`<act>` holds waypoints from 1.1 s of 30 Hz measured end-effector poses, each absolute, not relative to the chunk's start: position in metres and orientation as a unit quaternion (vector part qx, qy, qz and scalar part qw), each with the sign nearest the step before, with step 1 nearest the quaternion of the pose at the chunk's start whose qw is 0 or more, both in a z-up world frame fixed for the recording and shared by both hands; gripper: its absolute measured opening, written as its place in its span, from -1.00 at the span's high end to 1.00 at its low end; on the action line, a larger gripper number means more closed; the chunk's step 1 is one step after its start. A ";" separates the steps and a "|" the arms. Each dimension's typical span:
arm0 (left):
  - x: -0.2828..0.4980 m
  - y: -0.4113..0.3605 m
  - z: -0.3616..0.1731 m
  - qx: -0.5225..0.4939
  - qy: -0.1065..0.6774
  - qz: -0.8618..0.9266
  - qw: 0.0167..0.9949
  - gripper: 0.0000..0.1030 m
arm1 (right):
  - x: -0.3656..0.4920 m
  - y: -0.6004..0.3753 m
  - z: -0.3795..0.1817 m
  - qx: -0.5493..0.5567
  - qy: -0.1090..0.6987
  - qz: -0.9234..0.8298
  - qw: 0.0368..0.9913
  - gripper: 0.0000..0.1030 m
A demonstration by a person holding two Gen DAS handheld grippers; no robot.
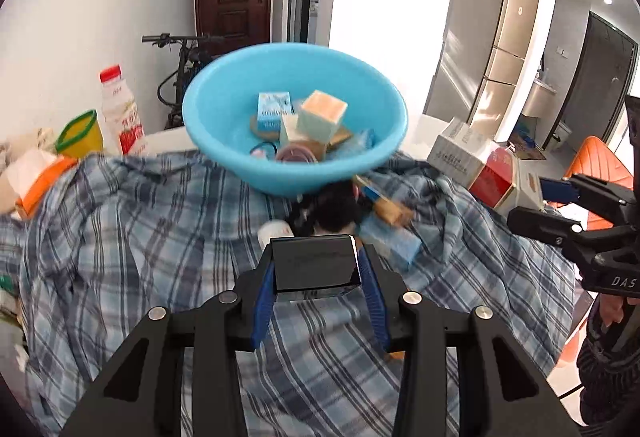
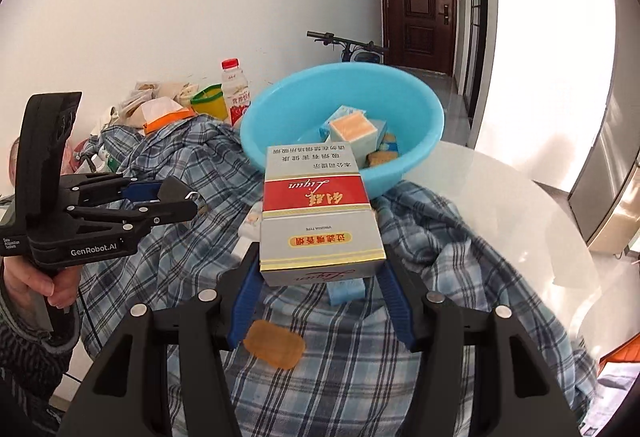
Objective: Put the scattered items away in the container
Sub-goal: 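Carry the black box in the left tool while the right tool carries the red-and-white box over the basin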
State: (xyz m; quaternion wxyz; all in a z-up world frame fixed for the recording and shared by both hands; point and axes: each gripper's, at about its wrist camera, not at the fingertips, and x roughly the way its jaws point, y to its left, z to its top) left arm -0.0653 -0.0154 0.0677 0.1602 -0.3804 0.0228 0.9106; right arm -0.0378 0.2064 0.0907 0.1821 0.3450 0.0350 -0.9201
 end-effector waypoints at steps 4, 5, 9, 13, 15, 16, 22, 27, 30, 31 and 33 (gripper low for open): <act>-0.096 -0.013 0.083 -0.378 0.009 0.909 0.173 0.18 | -0.072 0.213 0.108 0.341 0.009 -0.920 0.194 -0.06; -0.105 -0.012 0.089 -0.375 0.007 0.910 0.179 0.18 | -0.081 0.215 0.112 0.339 0.003 -0.921 0.193 -0.06; -0.136 -0.012 0.103 -0.363 0.012 0.917 0.165 0.18 | -0.114 0.217 0.126 0.332 -0.005 -0.926 0.182 -0.06; -0.174 -0.012 0.113 -0.362 0.013 0.919 0.157 0.18 | -0.144 0.219 0.134 0.332 -0.013 -0.926 0.177 -0.06; -0.191 -0.011 0.114 -0.358 0.019 0.922 0.148 0.18 | -0.159 0.218 0.136 0.333 -0.017 -0.926 0.178 -0.06; -0.200 -0.010 0.114 -0.356 0.021 0.923 0.144 0.18 | -0.166 0.217 0.136 0.334 -0.017 -0.925 0.178 -0.06; -0.262 -0.014 0.105 -0.363 0.008 0.924 0.121 0.18 | -0.211 0.212 0.131 0.344 -0.021 -0.922 0.178 -0.06; -0.307 -0.012 0.089 -0.380 0.005 0.917 0.117 0.18 | -0.246 0.209 0.117 0.365 -0.013 -0.914 0.178 -0.06; -0.334 -0.007 0.076 -0.399 0.006 0.909 0.122 0.18 | -0.263 0.209 0.107 0.378 -0.010 -0.909 0.178 -0.06; -0.341 -0.005 0.073 -0.404 0.005 0.906 0.124 0.18 | -0.267 0.211 0.105 0.381 -0.010 -0.908 0.177 -0.06; -0.357 0.000 0.066 -0.412 0.002 0.903 0.123 0.18 | -0.274 0.213 0.100 0.387 -0.011 -0.905 0.175 -0.06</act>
